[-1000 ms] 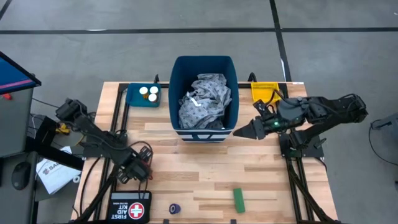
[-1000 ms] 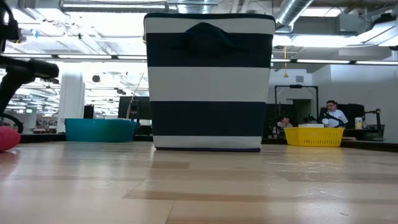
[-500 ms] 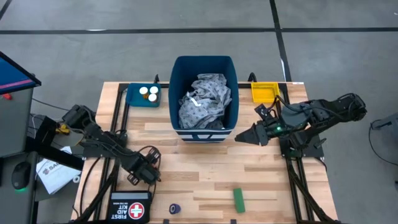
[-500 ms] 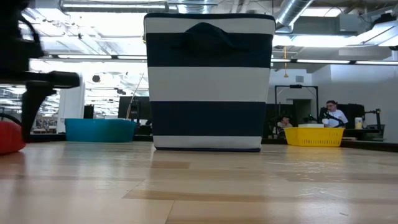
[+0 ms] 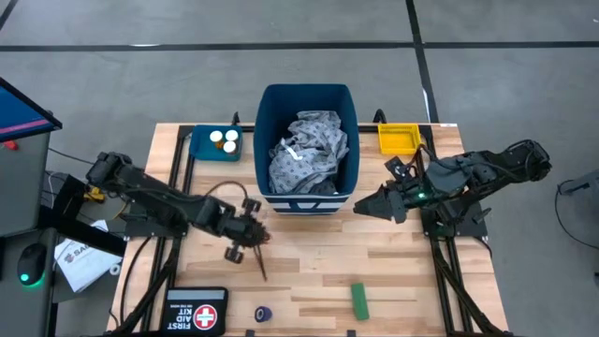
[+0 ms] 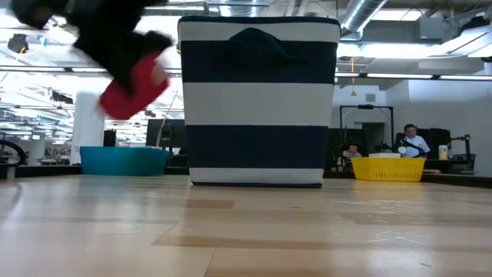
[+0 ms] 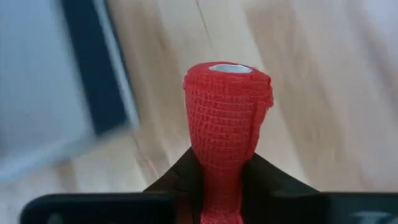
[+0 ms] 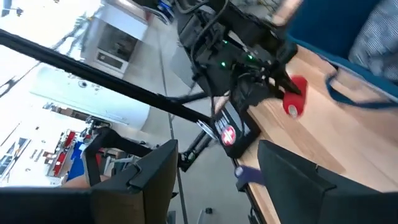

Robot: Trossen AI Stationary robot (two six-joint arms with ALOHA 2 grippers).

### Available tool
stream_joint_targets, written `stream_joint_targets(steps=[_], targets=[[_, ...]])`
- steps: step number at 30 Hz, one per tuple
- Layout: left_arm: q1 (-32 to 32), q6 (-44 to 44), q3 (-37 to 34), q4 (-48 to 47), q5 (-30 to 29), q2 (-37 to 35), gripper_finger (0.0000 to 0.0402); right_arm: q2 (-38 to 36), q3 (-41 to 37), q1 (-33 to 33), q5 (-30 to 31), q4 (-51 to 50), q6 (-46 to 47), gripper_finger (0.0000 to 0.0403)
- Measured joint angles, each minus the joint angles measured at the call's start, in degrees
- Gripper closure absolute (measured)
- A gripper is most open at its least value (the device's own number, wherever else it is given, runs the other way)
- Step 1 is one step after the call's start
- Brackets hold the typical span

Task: Pick & place medical supplies in basket/bin
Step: Put the red bandage into the yellow bin

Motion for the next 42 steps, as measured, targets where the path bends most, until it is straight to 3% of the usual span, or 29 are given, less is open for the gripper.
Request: stream_joint_targets(steps=[5, 12, 17, 22, 26, 34, 42], targets=[[-0.19, -1.27, 10.04, 5.09, -0.02, -0.16, 0.0314, 0.02, -0.02, 2.99, 3.59, 5.18, -7.17, 0.0184], [-0.24, -2.74, 24.96, 7.8, -0.87, 4.88, 0.0336, 0.77, 0.02, 7.95, 5.29, 14.8, -18.11, 0.0184], [0.3, -2.01, 32.6, 6.77, -2.68, 11.14, 0.0332, 1.59, 0.04, 9.82, 4.27, 15.47, -24.66, 0.0184], [2.24, -6.57, 38.58, 4.96, -2.56, 16.62, 0.033, 2.7, 0.19, 11.75, 1.77, 11.19, -28.76, 0.0184], [4.11, -9.96, 42.86, 3.32, -2.36, 19.0, 0.033, 5.13, 1.86, 12.23, 1.65, 2.3, -30.02, 0.0184], [5.84, -15.42, 44.69, 3.25, 0.62, 19.26, 0.0332, 15.66, 15.82, 10.03, 1.78, -18.07, -39.16, 0.0184], [5.2, -18.6, 44.69, 8.63, 4.53, 19.24, 0.0332, 22.55, 24.63, 6.89, 1.85, -25.08, -45.01, 0.0184]])
